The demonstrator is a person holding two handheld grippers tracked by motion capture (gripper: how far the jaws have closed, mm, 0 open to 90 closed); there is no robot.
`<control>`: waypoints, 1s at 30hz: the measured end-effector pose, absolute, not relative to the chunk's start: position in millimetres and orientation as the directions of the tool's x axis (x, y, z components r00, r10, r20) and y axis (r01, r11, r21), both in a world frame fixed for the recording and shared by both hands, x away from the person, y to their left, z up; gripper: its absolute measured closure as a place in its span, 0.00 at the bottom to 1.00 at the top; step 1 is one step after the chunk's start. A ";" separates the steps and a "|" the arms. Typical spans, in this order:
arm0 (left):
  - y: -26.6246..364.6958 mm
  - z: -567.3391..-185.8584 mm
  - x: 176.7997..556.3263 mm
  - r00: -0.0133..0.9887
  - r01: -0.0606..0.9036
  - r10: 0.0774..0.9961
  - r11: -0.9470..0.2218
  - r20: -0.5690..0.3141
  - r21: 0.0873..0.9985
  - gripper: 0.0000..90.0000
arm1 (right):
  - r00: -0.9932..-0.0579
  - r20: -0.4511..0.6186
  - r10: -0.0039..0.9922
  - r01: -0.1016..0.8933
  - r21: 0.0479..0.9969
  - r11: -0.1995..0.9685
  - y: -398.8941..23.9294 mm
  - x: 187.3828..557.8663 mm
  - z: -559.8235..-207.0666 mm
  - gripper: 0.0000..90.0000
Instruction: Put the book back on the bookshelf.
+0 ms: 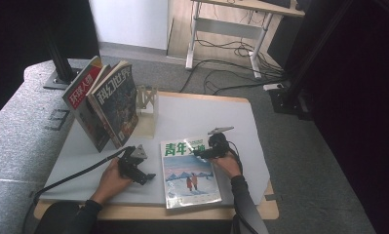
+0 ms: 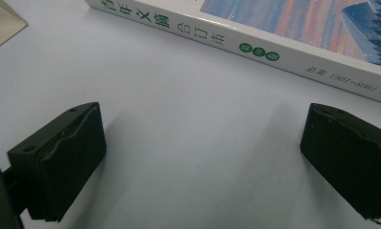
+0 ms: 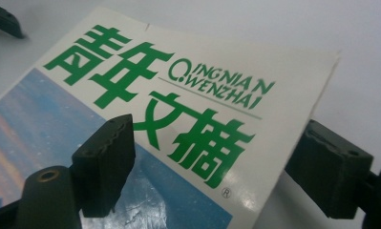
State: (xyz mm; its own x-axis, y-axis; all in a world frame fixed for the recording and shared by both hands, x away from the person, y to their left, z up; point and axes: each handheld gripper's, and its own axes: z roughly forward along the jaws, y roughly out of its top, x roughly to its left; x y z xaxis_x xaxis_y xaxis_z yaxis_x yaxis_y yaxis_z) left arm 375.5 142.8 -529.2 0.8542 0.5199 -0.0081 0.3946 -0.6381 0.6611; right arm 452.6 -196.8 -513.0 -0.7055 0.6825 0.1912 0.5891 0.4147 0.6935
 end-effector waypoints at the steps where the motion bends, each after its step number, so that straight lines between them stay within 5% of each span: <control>1: 142.8 -529.2 375.5 0.854 0.395 0.520 -0.638 -0.008 0.661 0.02 | -0.707 0.195 0.679 0.589 0.694 0.415 -196.1 452.3 -512.9 0.22; 30: 142.6 -529.3 375.3 0.853 0.397 0.522 -0.636 -0.010 0.662 0.02 | -0.717 0.225 0.660 0.592 0.697 0.404 -199.0 450.7 -500.4 0.40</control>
State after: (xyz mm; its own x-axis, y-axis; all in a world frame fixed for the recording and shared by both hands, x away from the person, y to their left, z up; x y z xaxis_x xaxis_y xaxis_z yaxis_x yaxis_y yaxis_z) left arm 375.3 142.6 -529.3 0.8526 0.5224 -0.0098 0.3970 -0.6355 0.6622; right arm 450.7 -199.0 -500.4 -0.7166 0.6601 0.2253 0.5917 0.4043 0.6974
